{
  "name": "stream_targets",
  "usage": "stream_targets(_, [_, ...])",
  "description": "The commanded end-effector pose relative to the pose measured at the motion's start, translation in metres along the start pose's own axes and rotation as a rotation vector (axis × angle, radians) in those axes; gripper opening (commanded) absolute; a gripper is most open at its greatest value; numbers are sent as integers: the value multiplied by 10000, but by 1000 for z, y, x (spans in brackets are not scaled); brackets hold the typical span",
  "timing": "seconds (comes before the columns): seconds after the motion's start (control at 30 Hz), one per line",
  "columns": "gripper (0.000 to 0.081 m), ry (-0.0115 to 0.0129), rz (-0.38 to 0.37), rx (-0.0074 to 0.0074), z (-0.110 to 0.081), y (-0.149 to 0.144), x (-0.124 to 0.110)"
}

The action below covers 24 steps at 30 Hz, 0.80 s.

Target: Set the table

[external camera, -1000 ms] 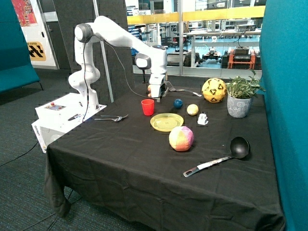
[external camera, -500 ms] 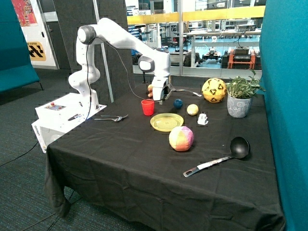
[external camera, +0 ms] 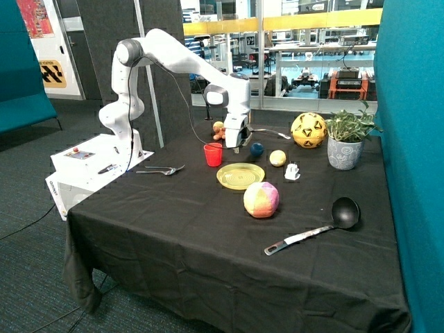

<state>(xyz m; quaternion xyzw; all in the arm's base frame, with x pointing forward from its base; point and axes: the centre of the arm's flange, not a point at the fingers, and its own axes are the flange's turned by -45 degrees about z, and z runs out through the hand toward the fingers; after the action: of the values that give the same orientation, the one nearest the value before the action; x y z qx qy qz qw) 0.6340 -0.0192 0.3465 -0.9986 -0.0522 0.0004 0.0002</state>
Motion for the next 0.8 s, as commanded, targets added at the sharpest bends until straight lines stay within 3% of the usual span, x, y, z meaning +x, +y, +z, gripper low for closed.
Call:
stream_targets(0.0, [332, 7, -61, -5, 7, -2, 16])
stream_targets(0.77, [327, 7, -257, -5, 32, 4, 22])
